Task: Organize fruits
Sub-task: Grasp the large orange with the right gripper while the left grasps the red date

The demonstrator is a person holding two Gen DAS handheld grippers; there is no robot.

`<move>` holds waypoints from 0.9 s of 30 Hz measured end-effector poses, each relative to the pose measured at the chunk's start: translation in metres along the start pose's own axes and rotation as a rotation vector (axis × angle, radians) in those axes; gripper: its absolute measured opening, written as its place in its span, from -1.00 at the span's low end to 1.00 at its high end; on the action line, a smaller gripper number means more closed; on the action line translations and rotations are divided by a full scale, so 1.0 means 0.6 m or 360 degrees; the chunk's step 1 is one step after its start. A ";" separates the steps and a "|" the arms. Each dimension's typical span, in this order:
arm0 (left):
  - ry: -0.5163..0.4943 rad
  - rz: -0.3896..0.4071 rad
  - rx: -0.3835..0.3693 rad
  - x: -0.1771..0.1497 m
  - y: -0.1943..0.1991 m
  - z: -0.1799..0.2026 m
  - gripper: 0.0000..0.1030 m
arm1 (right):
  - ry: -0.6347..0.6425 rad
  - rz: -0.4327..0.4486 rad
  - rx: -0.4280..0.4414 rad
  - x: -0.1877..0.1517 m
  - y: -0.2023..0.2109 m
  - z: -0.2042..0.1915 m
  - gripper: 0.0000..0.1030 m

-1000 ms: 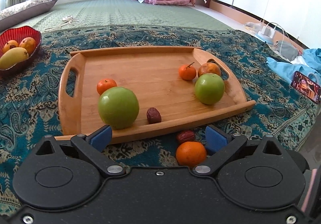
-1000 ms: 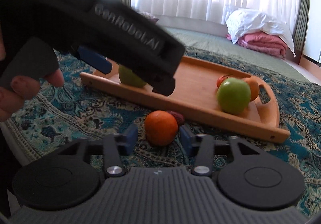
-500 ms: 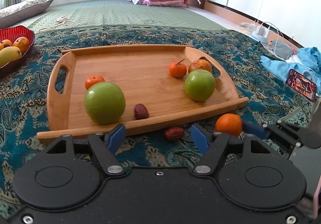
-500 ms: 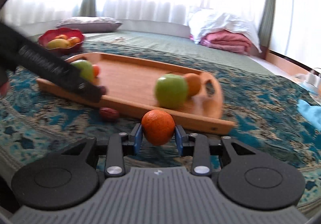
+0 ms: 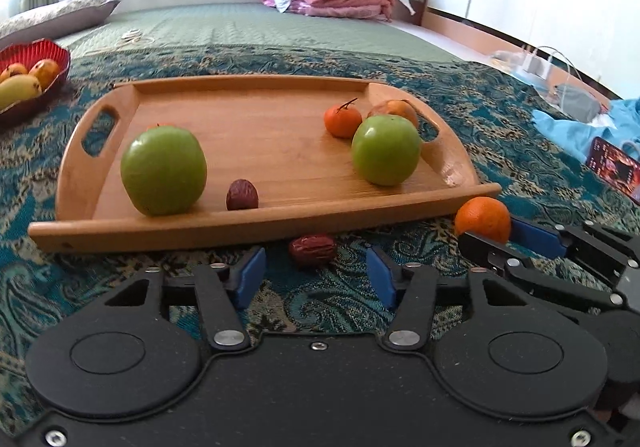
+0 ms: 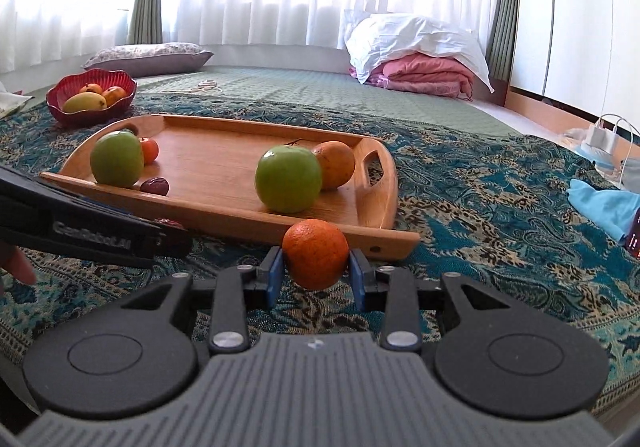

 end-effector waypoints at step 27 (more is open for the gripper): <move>-0.0020 0.0118 0.0065 0.004 0.003 0.009 -0.46 | -0.0077 0.0008 0.0034 0.009 -0.009 -0.013 -0.24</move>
Point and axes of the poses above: each gripper's, at about its wrist camera, not at the fingertips, and y roughly against the way its jaws point, z to its right, x to its top, the point moved 5 cm from there along -y, roughly the way its jaws point, and after that the axes turned 8 degrees about z, right-handed, at the moved point
